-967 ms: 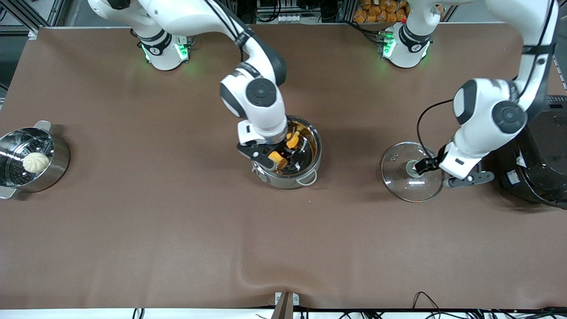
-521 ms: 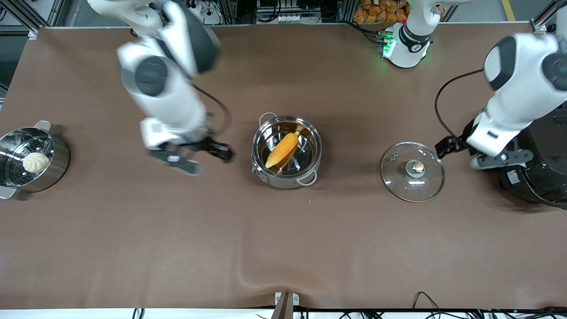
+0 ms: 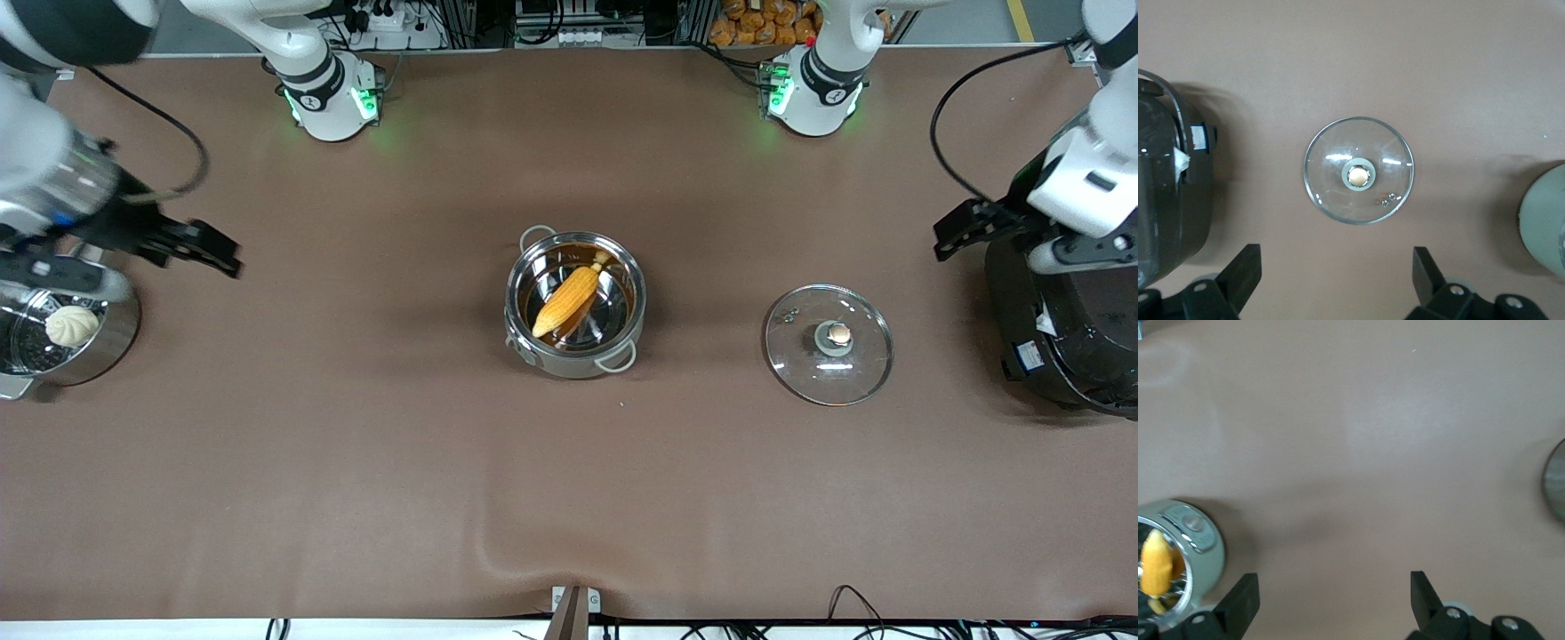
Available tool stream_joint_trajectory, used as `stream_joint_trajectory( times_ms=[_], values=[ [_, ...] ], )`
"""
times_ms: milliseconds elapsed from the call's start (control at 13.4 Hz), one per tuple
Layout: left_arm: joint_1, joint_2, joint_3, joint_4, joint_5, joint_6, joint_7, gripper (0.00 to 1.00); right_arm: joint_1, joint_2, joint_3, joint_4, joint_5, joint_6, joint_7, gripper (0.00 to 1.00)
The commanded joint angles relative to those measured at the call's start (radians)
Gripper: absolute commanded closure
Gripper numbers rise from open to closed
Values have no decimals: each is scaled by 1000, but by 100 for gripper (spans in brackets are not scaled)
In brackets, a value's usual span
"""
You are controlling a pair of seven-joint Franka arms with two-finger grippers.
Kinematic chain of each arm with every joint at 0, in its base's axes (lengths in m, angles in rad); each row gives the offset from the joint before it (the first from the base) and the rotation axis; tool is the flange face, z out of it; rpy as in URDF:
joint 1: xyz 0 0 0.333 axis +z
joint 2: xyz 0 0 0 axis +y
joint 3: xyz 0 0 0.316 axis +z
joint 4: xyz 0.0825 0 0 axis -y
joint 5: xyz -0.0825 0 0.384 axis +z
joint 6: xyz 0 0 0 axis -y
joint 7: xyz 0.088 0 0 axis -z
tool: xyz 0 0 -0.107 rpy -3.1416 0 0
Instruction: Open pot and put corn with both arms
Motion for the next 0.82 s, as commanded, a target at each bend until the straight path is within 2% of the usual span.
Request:
stream_joint_trajectory(
  times_ms=[0,74,298,521,744],
  values=[
    [6,48,-5,114,5,-83,37,0,-88,-100,16,-105,6,20,-162,0],
    [9,72,-10,143,6,-95,43,0,-102,-118,8,-123,-7,27,-222,0],
    [14,101,-8,186,6,-121,45,0,-90,-159,-84,-172,-28,76,-353,0],
    [31,97,-16,181,6,-139,53,0,-95,-210,-93,-246,-28,103,-367,0],
    [31,92,-14,180,8,-140,54,0,-93,-216,-92,-243,-30,61,-361,0]
  ],
)
